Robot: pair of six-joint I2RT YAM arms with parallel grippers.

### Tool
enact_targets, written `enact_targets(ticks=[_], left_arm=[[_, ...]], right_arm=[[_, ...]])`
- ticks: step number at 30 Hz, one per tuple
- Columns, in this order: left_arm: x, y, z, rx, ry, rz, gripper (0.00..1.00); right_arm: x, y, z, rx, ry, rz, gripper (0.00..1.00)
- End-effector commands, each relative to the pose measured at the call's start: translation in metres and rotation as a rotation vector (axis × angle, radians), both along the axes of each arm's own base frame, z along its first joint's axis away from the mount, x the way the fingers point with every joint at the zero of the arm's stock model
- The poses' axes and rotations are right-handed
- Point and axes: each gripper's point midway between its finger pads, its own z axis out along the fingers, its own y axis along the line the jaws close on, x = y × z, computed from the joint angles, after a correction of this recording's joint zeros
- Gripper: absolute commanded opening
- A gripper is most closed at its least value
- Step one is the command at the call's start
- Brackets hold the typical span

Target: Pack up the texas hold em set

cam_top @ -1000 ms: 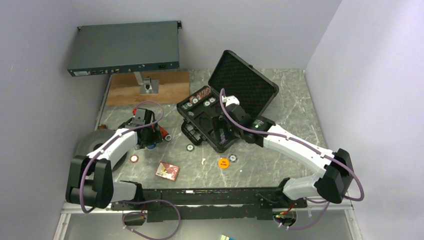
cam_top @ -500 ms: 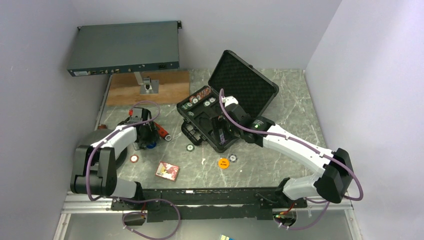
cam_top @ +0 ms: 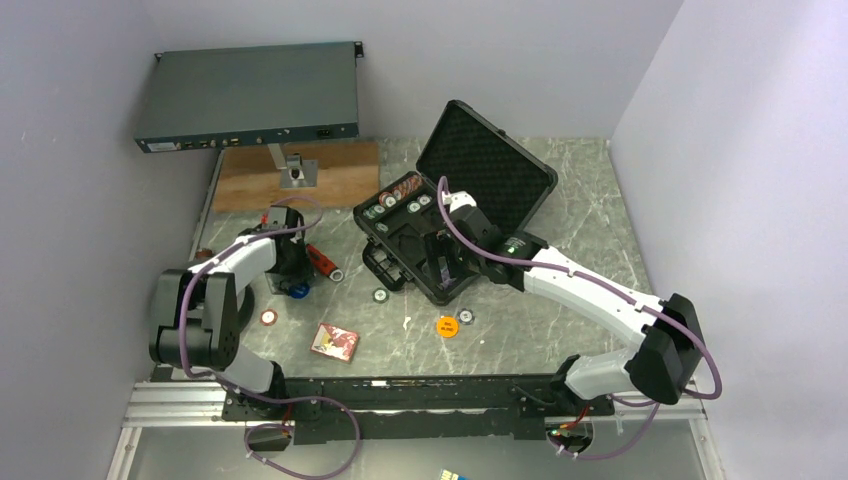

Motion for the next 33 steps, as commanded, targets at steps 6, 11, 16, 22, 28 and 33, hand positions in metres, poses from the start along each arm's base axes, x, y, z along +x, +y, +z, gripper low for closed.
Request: enact_targets(ticks=[6, 11, 16, 22, 28, 33], left_arm=[[0.002, -0.012, -0.013, -0.061, 0.045, -0.037, 0.64], [0.0, -0.017, -0.015, -0.066, 0.058, -0.048, 0.65], [-0.002, -0.019, -0.018, -0.048, 0.072, -0.048, 0.6], [0.0, -0.026, -0.017, -0.058, 0.059, -0.061, 0.47], [0.005, -0.033, 0.001, -0.056, 0.019, -0.087, 0.38], [0.006, -0.035, 0.024, -0.045, -0.024, -0.107, 0.38]], right_arm=[[0.013, -0.001, 0.012, 0.038, -0.04, 0.005, 0.94], [0.016, -0.002, 0.012, 0.047, -0.039, 0.006, 0.95], [0.017, -0.007, 0.011, 0.046, -0.039, 0.002, 0.94], [0.018, -0.01, 0.01, 0.052, -0.036, -0.003, 0.94], [0.019, -0.01, 0.014, 0.059, -0.04, -0.005, 0.95], [0.021, -0.008, 0.021, 0.068, -0.052, -0.007, 0.94]])
